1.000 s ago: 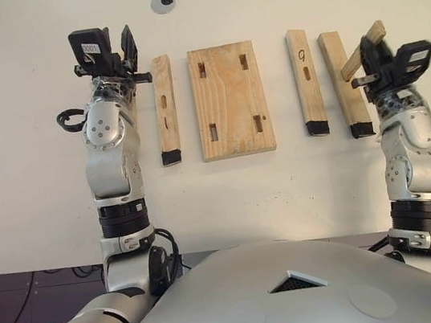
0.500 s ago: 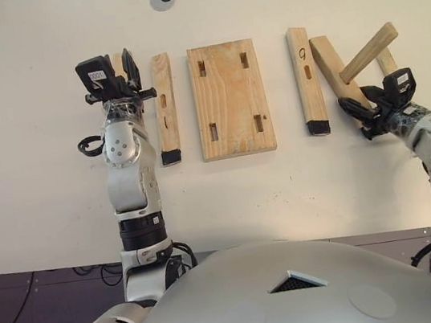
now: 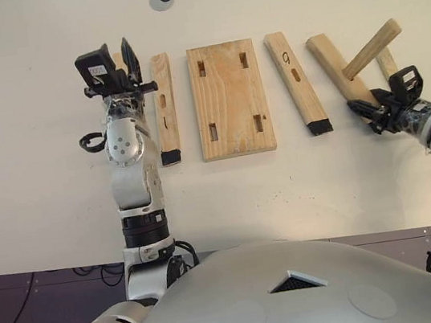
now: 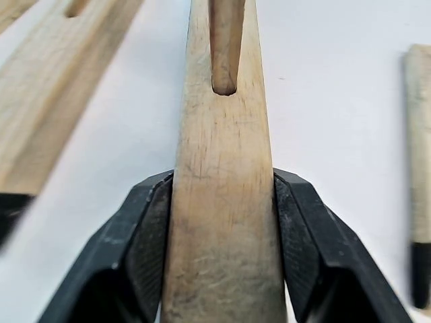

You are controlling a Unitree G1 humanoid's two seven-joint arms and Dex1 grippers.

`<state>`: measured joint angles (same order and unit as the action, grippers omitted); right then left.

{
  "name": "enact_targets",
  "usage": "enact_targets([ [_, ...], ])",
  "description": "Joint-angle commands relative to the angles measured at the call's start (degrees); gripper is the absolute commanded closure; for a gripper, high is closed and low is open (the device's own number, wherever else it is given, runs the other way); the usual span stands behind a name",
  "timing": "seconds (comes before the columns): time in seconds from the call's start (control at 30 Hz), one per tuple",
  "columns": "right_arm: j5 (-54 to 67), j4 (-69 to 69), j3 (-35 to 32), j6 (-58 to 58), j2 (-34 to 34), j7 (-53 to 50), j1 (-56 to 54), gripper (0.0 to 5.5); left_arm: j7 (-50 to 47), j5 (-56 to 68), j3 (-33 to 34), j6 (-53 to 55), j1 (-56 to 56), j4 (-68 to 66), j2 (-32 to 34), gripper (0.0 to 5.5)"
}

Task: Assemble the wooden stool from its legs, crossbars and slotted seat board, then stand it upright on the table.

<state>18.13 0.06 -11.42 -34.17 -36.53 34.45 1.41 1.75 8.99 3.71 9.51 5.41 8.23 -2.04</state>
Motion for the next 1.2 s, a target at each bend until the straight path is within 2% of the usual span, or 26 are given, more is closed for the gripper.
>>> enact_targets([
  [0.03,3.7,-4.3,3.3,-3.2,1.2,1.9,-18.4,3.48,11.8,15.6,-0.3,5.6,4.7,4.6,-0.2,3.11],
  [0.17,7.7,-6.7,6.4,-8.1,0.5,6.8,-25.9,3.48,20.2,29.3,1.5,14.8,9.9,4.0,2.3,2.64],
  [0.23,14.0,-10.0,6.1,-12.7,1.1,10.0,-28.2,3.48,23.1,38.7,3.4,20.7,13.0,4.6,3.5,2.39],
  [0.37,28.6,-15.3,1.5,-21.0,3.8,12.0,-30.0,3.48,25.7,54.9,8.0,30.2,19.5,2.3,6.3,1.67],
  [0.47,36.3,-16.6,-1.4,-23.6,4.2,12.5,-29.8,3.48,27.8,56.7,6.0,34.0,20.6,1.7,8.2,1.35],
  [0.67,43.3,-18.0,-1.2,-27.0,3.3,13.6,-27.8,3.48,28.3,60.6,6.8,35.3,20.7,2.0,7.7,1.35],
  [0.87,42.7,-15.1,-0.4,-27.0,2.1,16.1,-24.3,3.48,27.7,65.6,9.0,35.1,20.6,1.7,7.0,1.35],
  [1.2,42.6,-14.8,1.0,-26.9,-0.2,20.7,-22.7,3.48,27.6,67.6,8.3,35.5,19.0,2.4,6.8,2.78],
])
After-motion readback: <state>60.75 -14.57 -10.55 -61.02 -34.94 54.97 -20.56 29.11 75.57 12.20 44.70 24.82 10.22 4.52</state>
